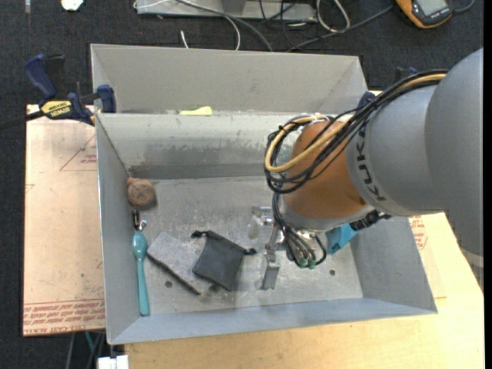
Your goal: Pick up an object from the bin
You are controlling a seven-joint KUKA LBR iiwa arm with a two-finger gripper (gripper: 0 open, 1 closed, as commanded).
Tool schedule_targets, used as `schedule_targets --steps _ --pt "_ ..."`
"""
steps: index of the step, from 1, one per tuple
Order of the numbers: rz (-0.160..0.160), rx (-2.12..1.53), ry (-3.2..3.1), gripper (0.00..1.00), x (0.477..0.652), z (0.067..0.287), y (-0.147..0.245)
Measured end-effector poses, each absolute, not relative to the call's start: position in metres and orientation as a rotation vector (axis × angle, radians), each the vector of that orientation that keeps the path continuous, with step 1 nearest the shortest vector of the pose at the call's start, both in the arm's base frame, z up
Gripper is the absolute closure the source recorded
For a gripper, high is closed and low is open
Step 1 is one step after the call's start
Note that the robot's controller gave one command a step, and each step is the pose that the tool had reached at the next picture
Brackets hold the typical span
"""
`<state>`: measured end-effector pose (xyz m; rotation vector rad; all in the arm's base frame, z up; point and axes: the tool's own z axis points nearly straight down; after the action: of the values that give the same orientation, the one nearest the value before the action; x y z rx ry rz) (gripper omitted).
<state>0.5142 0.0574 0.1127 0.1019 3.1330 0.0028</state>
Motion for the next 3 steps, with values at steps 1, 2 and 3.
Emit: schedule_targets --steps 1,2,3 --pt "0.002 -0.099 3.131 0.0 0.509 0.094 0.086" --pt "0.008 -0.156 3.125 0.0 0.509 0.086 0.114" --pt "0.003 -0.005 3.138 1.0 0.5 0.07 0.124"
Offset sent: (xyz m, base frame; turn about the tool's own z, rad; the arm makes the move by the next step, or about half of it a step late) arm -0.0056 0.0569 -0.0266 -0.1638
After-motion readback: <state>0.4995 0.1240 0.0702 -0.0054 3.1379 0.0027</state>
